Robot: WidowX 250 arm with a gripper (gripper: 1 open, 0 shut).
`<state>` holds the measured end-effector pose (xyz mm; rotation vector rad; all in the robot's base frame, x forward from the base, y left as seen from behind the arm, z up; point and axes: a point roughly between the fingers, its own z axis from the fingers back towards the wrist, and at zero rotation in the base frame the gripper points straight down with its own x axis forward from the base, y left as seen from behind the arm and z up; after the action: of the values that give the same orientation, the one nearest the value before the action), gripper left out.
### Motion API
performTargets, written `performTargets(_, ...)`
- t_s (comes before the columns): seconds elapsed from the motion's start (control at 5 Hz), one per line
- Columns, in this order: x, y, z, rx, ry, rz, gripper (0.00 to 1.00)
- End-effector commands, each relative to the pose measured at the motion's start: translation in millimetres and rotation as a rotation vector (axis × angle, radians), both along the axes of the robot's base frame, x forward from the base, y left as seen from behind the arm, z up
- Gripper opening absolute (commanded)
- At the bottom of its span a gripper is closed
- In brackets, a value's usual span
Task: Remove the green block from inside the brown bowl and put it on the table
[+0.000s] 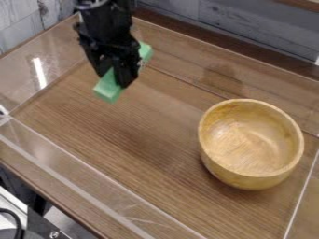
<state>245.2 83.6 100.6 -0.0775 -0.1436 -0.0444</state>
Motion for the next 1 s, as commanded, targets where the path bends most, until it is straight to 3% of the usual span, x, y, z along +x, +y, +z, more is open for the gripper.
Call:
performTargets(0.0, 6.8, 7.2, -4.9, 0.021, -0.038, 0.008, 0.0)
performTargets(0.8, 20.6, 11.2, -45.0, 0.017, -0.022, 0.014, 0.0)
